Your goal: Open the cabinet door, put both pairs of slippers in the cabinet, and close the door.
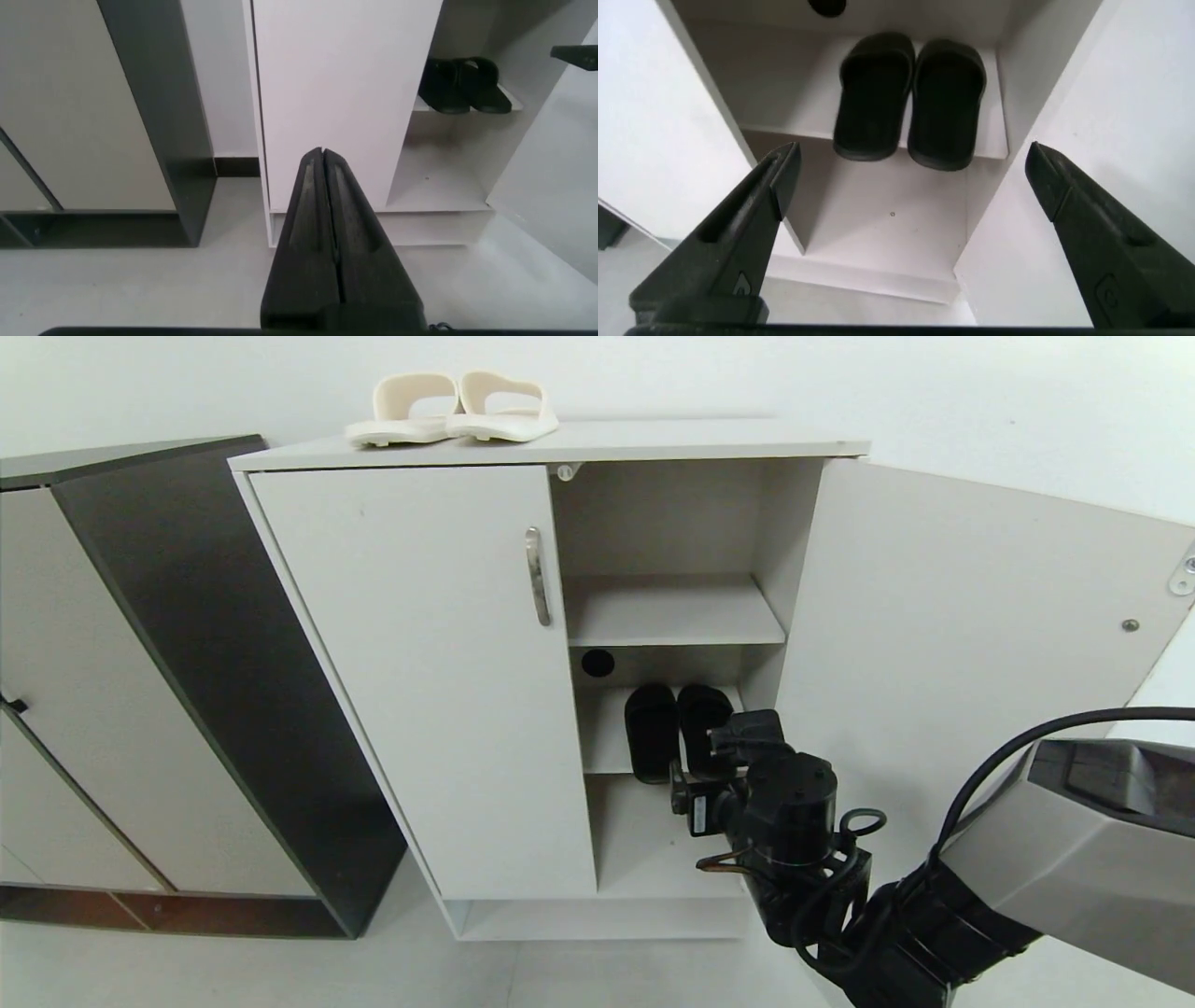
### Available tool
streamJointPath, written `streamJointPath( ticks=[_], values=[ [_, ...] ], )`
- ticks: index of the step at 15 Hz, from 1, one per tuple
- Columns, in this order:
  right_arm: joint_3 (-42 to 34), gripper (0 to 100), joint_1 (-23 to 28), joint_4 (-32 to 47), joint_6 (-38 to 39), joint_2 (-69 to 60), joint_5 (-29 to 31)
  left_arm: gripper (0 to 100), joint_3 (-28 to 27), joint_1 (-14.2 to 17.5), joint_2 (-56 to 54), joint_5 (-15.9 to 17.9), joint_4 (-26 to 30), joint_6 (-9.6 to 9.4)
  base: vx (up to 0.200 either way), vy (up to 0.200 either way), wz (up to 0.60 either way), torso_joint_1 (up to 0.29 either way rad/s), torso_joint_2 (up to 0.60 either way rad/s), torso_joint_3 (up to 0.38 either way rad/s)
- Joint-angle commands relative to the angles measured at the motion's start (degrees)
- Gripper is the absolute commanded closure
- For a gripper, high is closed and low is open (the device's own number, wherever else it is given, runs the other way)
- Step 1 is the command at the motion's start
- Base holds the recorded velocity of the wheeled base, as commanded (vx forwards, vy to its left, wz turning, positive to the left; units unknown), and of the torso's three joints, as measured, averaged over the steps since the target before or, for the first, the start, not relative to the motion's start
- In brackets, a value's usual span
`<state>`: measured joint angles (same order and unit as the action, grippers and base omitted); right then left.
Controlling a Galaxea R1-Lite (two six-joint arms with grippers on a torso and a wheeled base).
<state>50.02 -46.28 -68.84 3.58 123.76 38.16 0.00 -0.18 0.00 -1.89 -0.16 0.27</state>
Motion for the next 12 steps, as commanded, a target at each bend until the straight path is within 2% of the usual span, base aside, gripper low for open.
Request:
streamJointPath(
  ticks=[1, 2, 12],
  values=[
    [-0.1, 0, -0.04, -0.07, -0.07, 0.34, -0.01, 100, 0.0, 0.01, 0.0, -0.04, -0.02, 0.08, 0.0, 0.0, 0.0, 0.0, 0.0, 0.0],
    [-0.1, 0, -0.04, -0.15, -0.07, 0.34, -0.01, 100, 0.0, 0.01, 0.0, -0.04, -0.02, 0.0, 0.0, 0.0, 0.0, 0.0, 0.0, 0.0],
    [-1.85, 0, -0.04, -1.3, -0.33, 0.25, -0.01, 100, 0.0, 0.01, 0.0, -0.04, -0.02, 0.0, 0.0, 0.2, 0.0, 0.003, 0.0, 0.005]
  ],
)
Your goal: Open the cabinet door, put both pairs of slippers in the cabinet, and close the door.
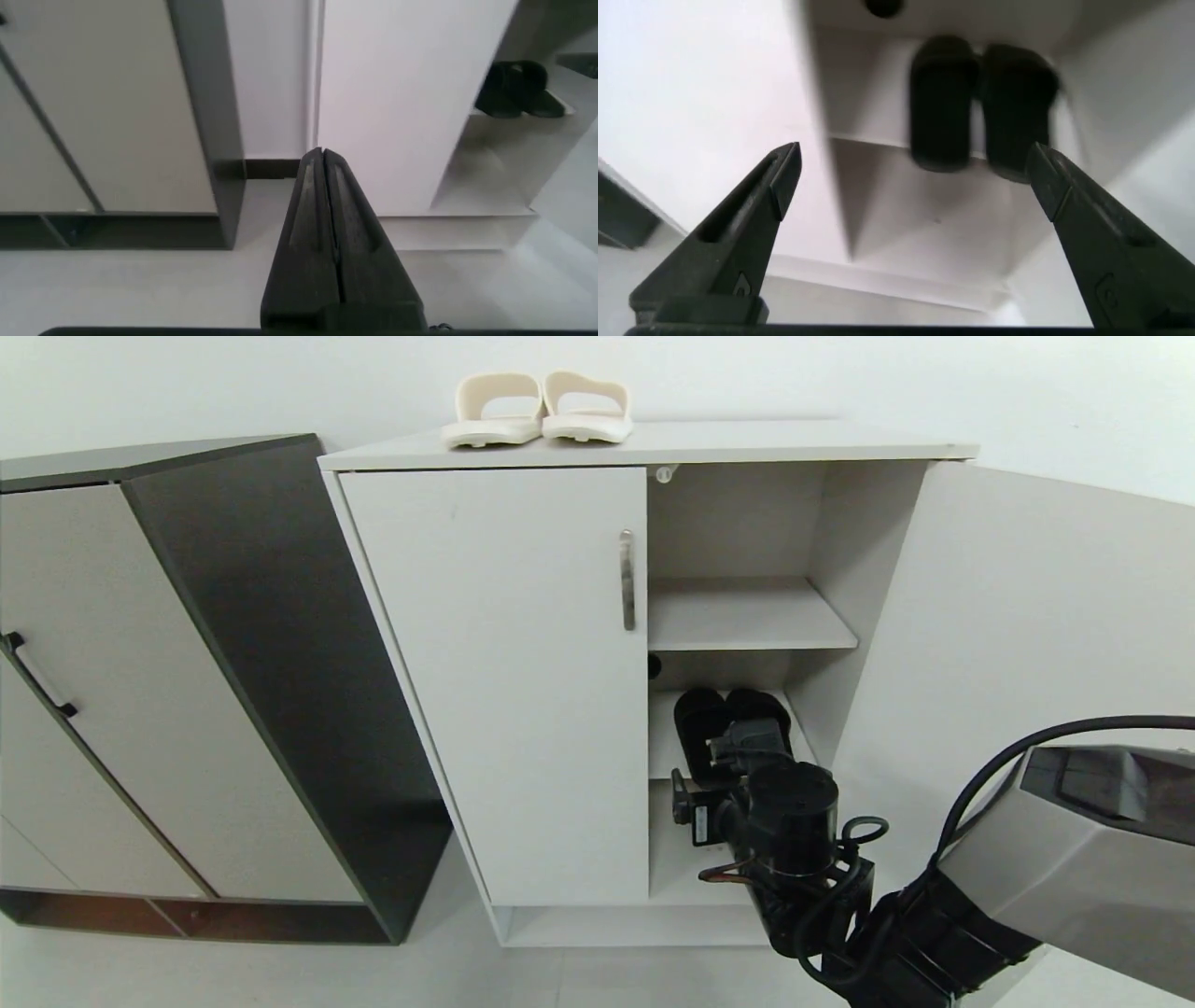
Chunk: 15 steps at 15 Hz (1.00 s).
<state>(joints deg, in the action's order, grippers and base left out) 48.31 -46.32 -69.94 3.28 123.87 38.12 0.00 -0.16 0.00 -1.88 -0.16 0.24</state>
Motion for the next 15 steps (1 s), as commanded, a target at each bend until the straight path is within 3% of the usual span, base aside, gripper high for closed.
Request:
streamJointPath(
  ticks=[1, 10, 15],
  values=[
    [-0.15, 0, 0.01, -0.29, -0.03, 0.15, 0.02, 100, 0.0, -0.02, 0.09, -0.06, -0.02, 0.02, 0.0, 0.2, 0.0, -0.002, 0.0, 0.002],
    [-1.82, 0, 1.41, -5.03, -4.69, 2.08, -0.5, 100, 0.0, -0.02, 0.0, -0.06, -0.02, 0.11, 0.0, 0.2, 0.0, 0.002, 0.0, 0.002],
    [-2.17, 0, 1.5, -6.53, -4.77, 2.52, -0.59, 100, 0.0, -0.02, 0.09, -0.06, -0.02, 0.11, 0.0, 0.0, 0.0, 0.0, 0.0, 0.0]
  ],
)
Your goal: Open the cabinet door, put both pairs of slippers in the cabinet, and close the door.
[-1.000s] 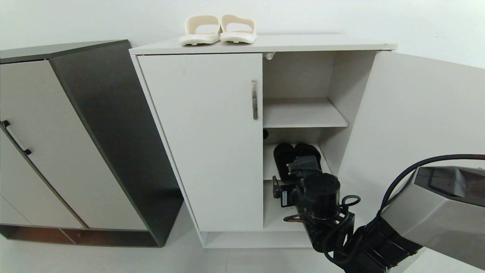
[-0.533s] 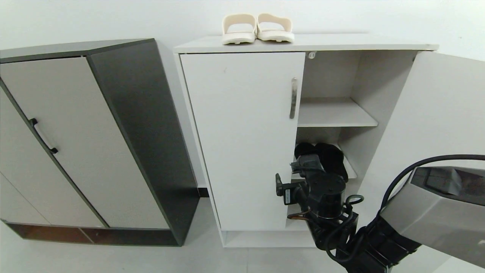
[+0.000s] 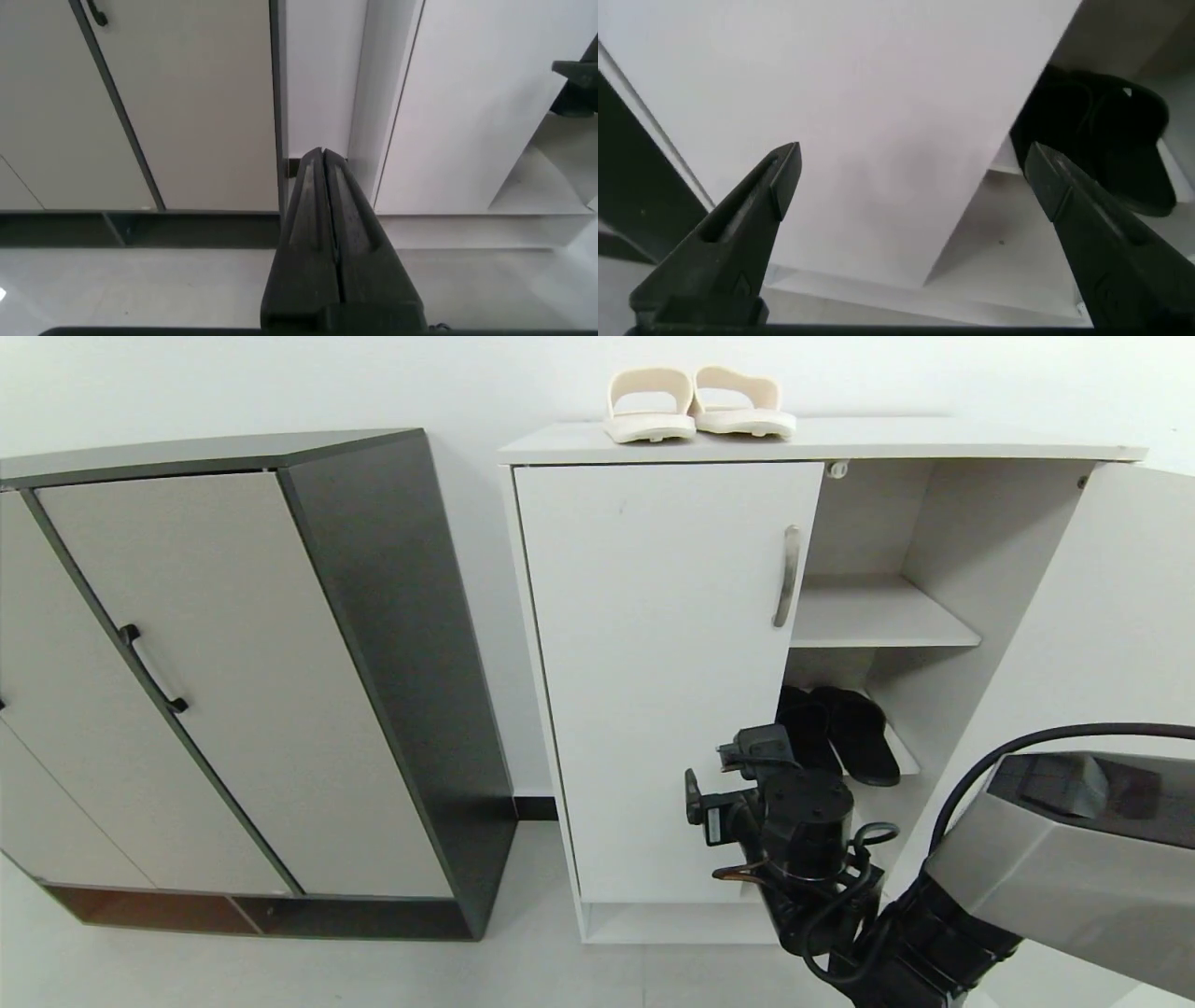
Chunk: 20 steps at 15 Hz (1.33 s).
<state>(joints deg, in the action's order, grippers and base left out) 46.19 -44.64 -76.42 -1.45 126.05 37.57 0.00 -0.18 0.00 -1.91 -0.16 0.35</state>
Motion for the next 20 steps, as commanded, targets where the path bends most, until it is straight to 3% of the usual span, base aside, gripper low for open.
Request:
streamJointPath(
  ticks=[1, 9, 20],
  values=[
    [-0.05, 0, -0.18, -0.04, -0.04, 0.34, -0.04, 100, 0.0, 0.01, 0.09, -0.02, -0.02, 0.0, 0.0, 0.0, 0.0, 0.0, 0.0, 0.0],
    [-0.05, 0, -0.18, 0.05, -0.4, 0.51, -0.04, 100, 0.0, 0.01, 0.09, -0.02, -0.02, 0.17, 0.0, 0.0, 0.0, 0.0, -0.01, -0.008],
    [0.04, 0, -0.27, -0.04, -0.48, 1.21, 0.05, 100, 0.0, 0.01, 0.0, -0.02, -0.02, 0.17, 0.0, 0.0, 0.0, 0.065, -0.41, -0.339]
  ],
)
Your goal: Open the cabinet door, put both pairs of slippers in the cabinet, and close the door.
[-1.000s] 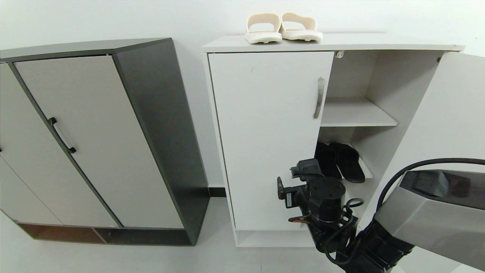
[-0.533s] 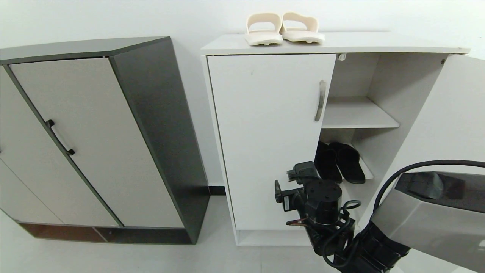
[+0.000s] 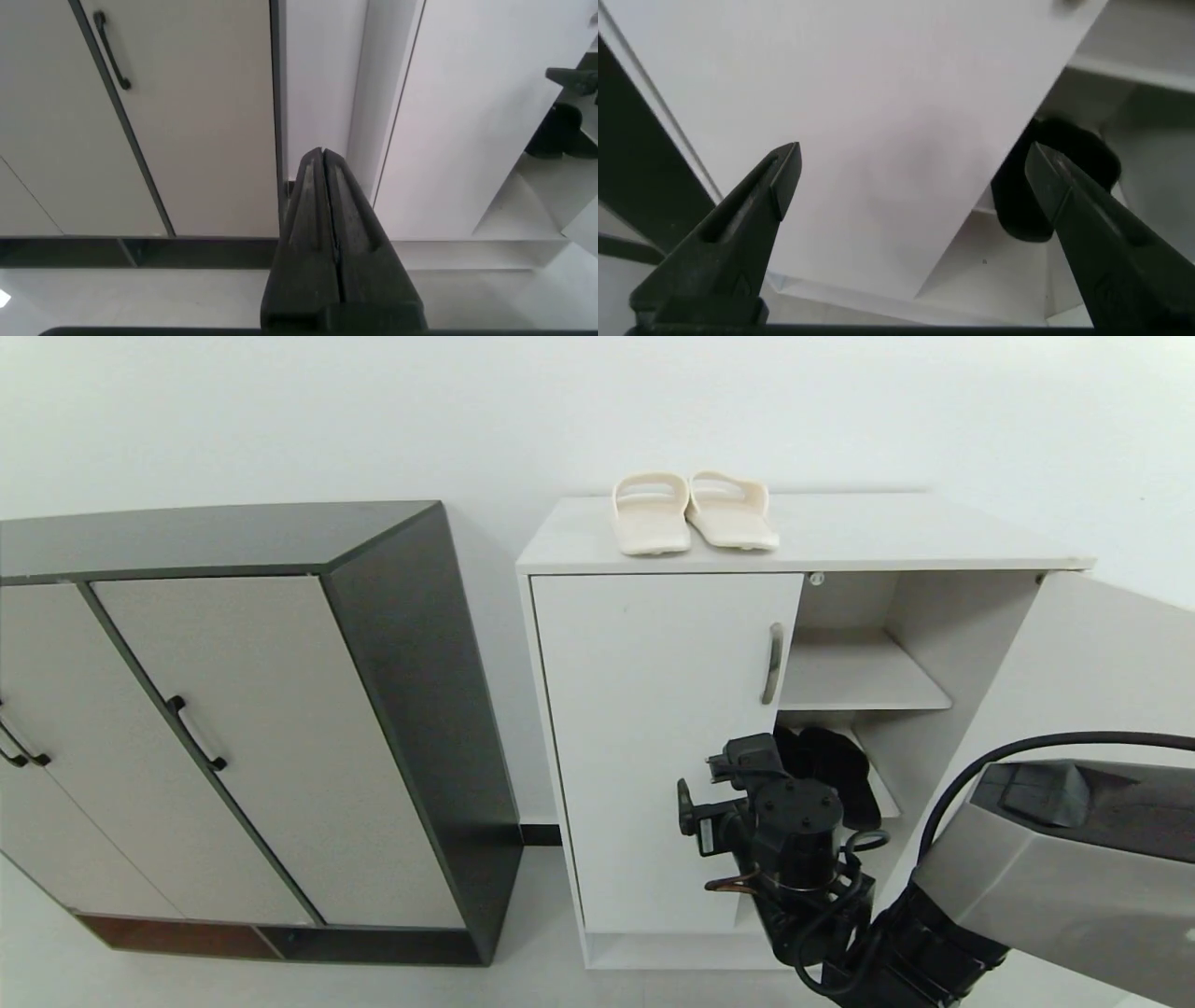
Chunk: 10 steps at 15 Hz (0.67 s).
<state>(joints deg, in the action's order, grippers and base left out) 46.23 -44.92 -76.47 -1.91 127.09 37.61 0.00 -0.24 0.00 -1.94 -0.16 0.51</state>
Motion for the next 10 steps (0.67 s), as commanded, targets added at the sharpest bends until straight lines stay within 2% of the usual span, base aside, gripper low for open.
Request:
streamJointPath(
  ticks=[1, 10],
  values=[
    [0.0, 0, 0.01, 0.01, -0.02, 0.18, 0.01, 100, 0.0, 0.07, 0.09, 0.0, -0.02, 0.02, 0.0, 0.0, 0.0, 0.134, -0.46, -0.325],
    [-0.26, 0, -0.08, -0.08, -0.28, 0.09, 0.01, 100, 0.0, 0.07, 0.09, 0.0, -0.02, 0.02, 0.0, 0.0, 0.0, 0.174, -0.49, -0.314]
  ],
)
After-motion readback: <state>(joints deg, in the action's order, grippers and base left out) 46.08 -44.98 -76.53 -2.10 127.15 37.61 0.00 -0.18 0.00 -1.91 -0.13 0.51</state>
